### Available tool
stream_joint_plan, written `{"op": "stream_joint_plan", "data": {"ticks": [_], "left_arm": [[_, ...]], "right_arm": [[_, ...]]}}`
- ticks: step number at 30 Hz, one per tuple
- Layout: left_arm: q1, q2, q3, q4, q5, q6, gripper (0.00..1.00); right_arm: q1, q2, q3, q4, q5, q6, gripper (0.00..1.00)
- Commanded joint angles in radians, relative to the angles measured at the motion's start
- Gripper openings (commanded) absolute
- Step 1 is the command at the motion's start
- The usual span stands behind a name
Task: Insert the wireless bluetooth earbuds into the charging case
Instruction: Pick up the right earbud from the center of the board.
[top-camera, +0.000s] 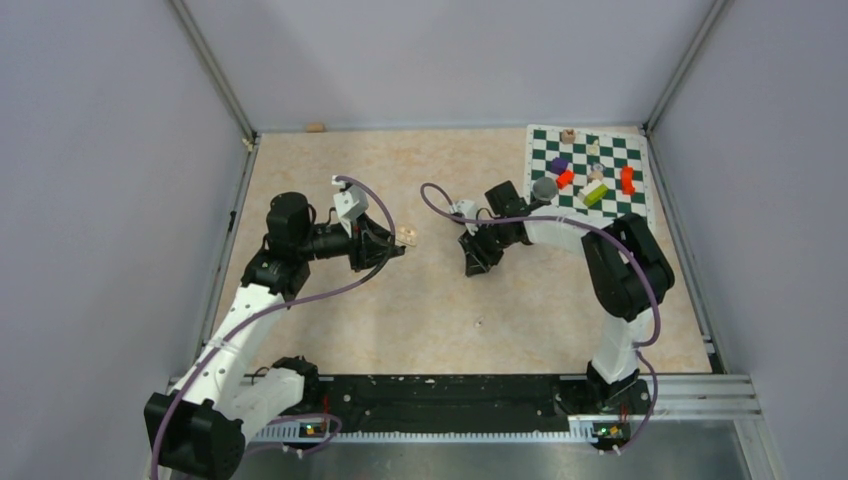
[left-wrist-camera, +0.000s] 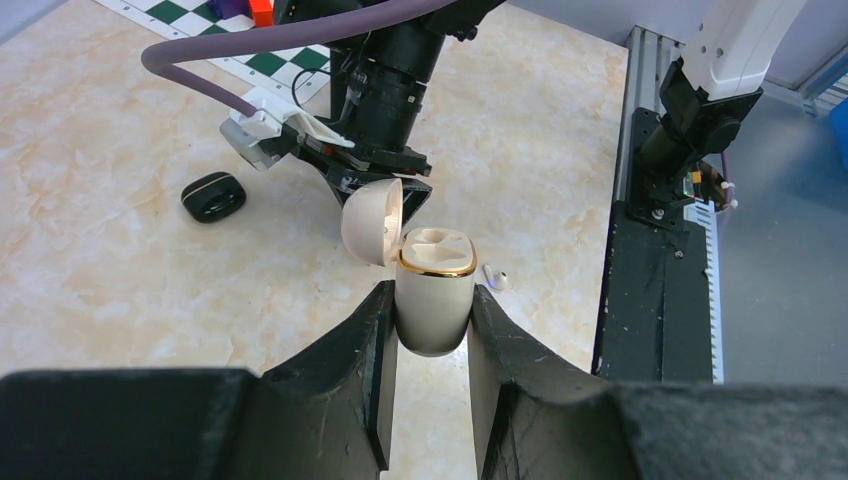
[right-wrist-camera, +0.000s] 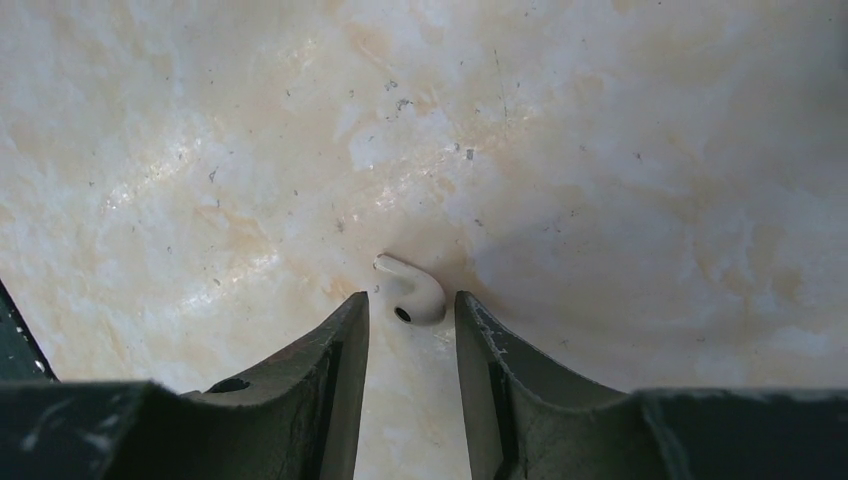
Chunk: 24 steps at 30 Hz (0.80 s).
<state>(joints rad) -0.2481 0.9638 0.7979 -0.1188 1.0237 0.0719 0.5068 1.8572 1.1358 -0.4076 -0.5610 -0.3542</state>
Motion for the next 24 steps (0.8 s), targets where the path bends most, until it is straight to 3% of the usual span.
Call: {"op": "stream_joint_plan", "data": {"ticks": [1,15,24], "left_arm": [[0.006,-0.017,0.003,0.052,0.021,-0.011,0.00],[0.006,-0.019,0.003,0.052,0.016,-0.014,0.00],[0.004,0.010,0.019,0.060,-0.139,-0.024,0.00]], "right_arm": [[-0.009,0.052,0.012,-0.007,0.020,-0.008,0.36],[-0.017,0.015,0.018,-0.026,-0.009,-0.009,0.15],[-0.022,-0.248,0.073,-0.045,0.109,0.032,0.10]]}}
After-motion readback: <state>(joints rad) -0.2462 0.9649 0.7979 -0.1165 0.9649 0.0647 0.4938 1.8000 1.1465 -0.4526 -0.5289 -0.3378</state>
